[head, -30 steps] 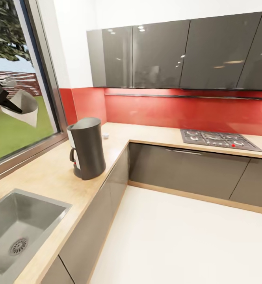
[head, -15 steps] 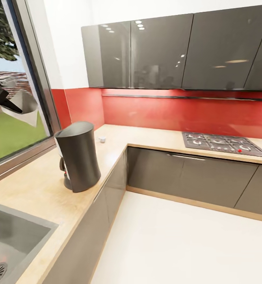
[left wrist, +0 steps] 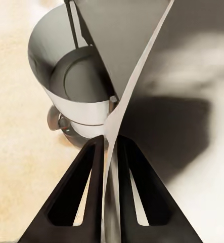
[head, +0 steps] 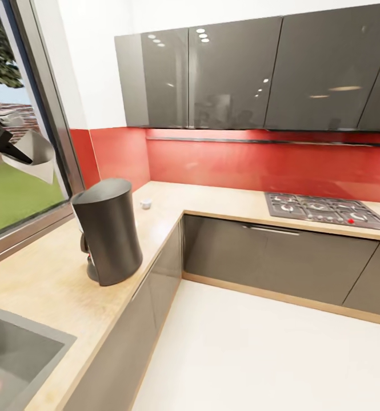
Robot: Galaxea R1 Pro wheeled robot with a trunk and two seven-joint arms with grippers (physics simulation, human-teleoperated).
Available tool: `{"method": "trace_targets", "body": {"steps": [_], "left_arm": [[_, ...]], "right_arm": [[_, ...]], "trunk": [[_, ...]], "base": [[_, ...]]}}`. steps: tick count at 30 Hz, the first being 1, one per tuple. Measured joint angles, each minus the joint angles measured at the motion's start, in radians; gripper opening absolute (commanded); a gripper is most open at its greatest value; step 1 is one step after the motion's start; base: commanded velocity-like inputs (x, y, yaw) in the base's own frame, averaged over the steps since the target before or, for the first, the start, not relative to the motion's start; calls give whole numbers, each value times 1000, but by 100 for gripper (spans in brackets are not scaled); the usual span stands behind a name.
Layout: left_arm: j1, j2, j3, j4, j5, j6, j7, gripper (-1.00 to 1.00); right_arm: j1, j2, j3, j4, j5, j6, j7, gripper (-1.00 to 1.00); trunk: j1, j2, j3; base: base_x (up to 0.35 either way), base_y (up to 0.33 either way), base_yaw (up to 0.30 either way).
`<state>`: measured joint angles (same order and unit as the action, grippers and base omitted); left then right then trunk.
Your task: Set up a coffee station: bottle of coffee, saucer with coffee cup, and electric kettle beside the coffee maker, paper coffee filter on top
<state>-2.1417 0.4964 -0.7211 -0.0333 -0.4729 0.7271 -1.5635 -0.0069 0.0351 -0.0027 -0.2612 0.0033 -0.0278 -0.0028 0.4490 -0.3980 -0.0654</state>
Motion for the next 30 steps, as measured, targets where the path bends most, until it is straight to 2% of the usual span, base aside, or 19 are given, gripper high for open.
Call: {"method": "trace_targets", "body": {"steps": [9, 15, 19, 24, 30], "left_arm": [[12, 0, 2, 1, 1, -1, 0, -100], [24, -1, 3, 2, 3, -1, 0, -100], [28, 0, 3, 3, 3, -3, 0, -100], [39, -1, 3, 4, 4, -55, 0, -100], [59, 0, 2, 10, 3, -74, -1, -100]], "right_arm": [[0, 0, 0, 0, 1, -1, 0, 100], [0, -16, 0, 0, 0, -1, 0, 100], [0, -17, -1, 0, 0, -1, 0, 100], [0, -17, -1, 0, -1, -1, 0, 100], [0, -17, -1, 1, -1, -1, 0, 100]], "trunk": [[0, 0, 0], [0, 0, 0], [0, 0, 0], [0, 0, 0], [0, 0, 0]], "base": [[319, 0, 0], [64, 0, 0], [150, 0, 0], [304, 0, 0], [171, 0, 0]]}}
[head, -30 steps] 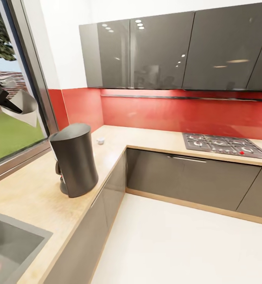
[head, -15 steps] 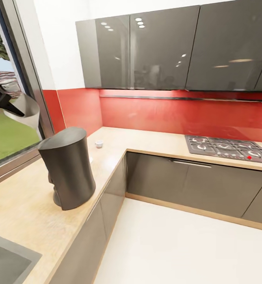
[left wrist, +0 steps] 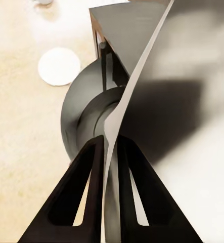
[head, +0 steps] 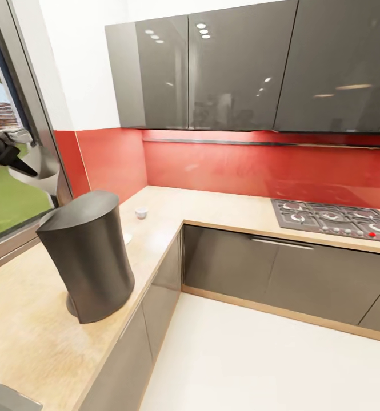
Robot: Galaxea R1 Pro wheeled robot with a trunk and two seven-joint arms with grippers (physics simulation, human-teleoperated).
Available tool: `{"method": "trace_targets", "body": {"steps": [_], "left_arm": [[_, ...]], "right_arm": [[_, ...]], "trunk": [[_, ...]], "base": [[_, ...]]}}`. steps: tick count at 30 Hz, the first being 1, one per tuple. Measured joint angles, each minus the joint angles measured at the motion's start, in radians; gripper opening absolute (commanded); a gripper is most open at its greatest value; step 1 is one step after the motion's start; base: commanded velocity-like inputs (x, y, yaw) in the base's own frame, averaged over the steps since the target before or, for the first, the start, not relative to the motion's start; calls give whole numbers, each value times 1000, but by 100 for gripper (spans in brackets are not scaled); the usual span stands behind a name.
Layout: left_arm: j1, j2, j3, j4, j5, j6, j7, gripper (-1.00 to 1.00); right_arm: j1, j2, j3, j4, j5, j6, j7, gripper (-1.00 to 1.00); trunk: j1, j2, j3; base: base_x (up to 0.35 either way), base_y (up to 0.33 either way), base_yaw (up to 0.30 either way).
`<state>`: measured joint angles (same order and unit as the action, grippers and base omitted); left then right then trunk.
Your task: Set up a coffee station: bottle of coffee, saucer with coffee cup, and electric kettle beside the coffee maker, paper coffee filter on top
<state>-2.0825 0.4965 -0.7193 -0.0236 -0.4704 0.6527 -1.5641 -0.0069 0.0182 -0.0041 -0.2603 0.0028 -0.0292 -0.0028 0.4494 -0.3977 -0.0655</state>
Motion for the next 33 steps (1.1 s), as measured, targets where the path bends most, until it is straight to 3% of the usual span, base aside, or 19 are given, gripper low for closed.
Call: {"method": "trace_targets", "body": {"steps": [10, 14, 33], "left_arm": [[71, 1, 0, -5, -2, -8, 0, -100], [88, 2, -1, -5, -4, -67, 0, -100], [92, 2, -1, -6, -5, -87, -1, -100]], "right_arm": [[0, 0, 0, 1, 0, 0, 0, 100], [0, 0, 0, 1, 0, 0, 0, 100], [0, 0, 0, 1, 0, 0, 0, 100]], "trunk": [[0, 0, 0], [0, 0, 0], [0, 0, 0]], "base": [[7, 0, 0], [0, 0, 0], [68, 0, 0]]}}
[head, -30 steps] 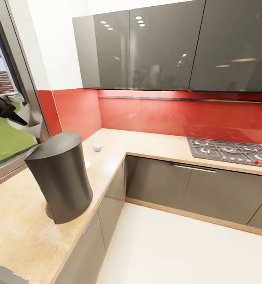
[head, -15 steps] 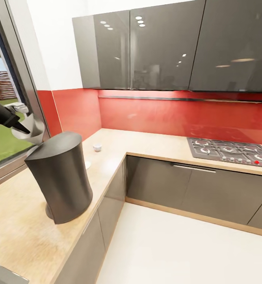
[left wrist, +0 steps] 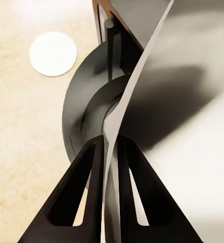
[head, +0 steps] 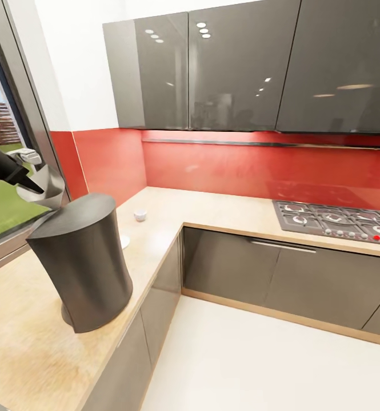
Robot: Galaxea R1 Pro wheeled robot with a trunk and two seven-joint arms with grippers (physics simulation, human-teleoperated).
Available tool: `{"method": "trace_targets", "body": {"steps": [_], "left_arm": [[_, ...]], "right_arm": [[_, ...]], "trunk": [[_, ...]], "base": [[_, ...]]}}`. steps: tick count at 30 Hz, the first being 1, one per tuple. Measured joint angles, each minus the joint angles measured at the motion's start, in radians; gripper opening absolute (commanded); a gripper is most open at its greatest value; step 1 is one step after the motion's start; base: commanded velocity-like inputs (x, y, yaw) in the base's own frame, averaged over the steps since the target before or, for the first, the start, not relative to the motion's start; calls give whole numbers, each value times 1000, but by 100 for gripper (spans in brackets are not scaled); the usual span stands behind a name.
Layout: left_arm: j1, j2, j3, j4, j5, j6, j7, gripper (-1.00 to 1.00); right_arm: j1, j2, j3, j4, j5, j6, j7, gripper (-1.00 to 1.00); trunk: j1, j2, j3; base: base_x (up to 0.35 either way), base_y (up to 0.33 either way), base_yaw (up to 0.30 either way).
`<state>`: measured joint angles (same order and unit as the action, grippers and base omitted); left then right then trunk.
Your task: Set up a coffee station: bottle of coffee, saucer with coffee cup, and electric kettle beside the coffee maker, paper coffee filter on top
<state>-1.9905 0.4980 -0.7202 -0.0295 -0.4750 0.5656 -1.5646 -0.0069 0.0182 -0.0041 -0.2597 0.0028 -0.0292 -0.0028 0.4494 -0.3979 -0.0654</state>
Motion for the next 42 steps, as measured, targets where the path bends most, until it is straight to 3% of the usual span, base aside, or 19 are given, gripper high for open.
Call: {"method": "trace_targets", "body": {"steps": [18, 29, 42], "left_arm": [[0, 25, -2, 4, -3, -7, 0, -100], [1, 28, -2, 9, -33, -7, 0, -100], [1, 28, 1, 1, -30, -6, 0, -100]], "right_arm": [[0, 0, 0, 0, 0, 0, 0, 100], [0, 0, 1, 0, 0, 0, 0, 100], [0, 0, 1, 0, 0, 0, 0, 100]], "trunk": [[0, 0, 0], [0, 0, 0], [0, 0, 0]], "base": [[0, 0, 0], [0, 0, 0], [42, 0, 0]]}}
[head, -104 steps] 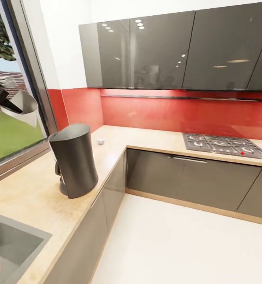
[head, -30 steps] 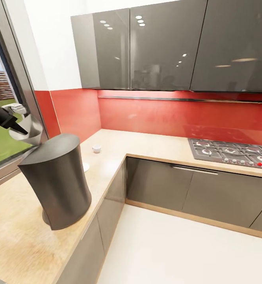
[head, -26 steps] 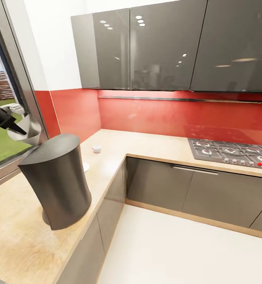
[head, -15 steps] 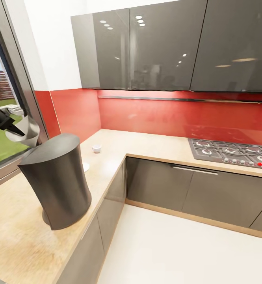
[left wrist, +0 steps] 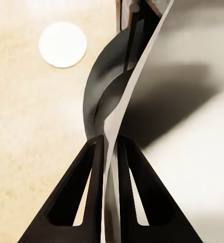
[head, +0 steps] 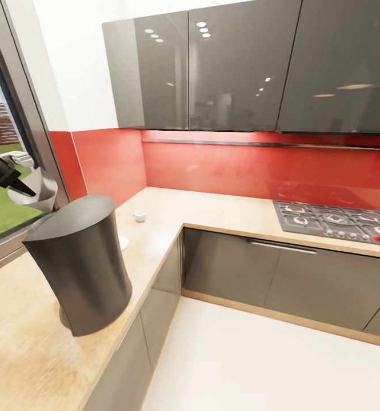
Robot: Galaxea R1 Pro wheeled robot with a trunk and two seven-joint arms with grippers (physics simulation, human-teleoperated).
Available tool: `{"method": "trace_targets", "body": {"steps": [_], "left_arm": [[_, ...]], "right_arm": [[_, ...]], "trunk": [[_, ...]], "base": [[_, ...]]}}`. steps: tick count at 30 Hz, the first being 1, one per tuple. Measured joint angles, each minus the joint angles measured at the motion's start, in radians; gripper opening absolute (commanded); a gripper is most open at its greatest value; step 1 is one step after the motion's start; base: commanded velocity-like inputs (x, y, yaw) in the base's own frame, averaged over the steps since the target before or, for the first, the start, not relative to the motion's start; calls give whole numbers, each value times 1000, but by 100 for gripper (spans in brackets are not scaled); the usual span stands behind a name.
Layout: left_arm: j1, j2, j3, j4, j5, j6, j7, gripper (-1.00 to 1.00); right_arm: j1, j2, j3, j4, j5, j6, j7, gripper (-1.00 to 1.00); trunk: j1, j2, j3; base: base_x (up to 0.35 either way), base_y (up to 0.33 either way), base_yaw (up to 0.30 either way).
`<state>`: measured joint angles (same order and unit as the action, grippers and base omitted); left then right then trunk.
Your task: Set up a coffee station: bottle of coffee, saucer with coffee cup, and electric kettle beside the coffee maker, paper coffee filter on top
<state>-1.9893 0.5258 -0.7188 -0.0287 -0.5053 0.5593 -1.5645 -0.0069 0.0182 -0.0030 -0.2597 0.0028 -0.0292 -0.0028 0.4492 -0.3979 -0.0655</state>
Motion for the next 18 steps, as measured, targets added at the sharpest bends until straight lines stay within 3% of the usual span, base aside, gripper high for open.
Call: {"method": "trace_targets", "body": {"steps": [18], "left_arm": [[0, 0, 0, 0, 2, 0, 0, -100]], "right_arm": [[0, 0, 0, 0, 0, 0, 0, 100]], "trunk": [[0, 0, 0]], "base": [[9, 0, 0]]}}
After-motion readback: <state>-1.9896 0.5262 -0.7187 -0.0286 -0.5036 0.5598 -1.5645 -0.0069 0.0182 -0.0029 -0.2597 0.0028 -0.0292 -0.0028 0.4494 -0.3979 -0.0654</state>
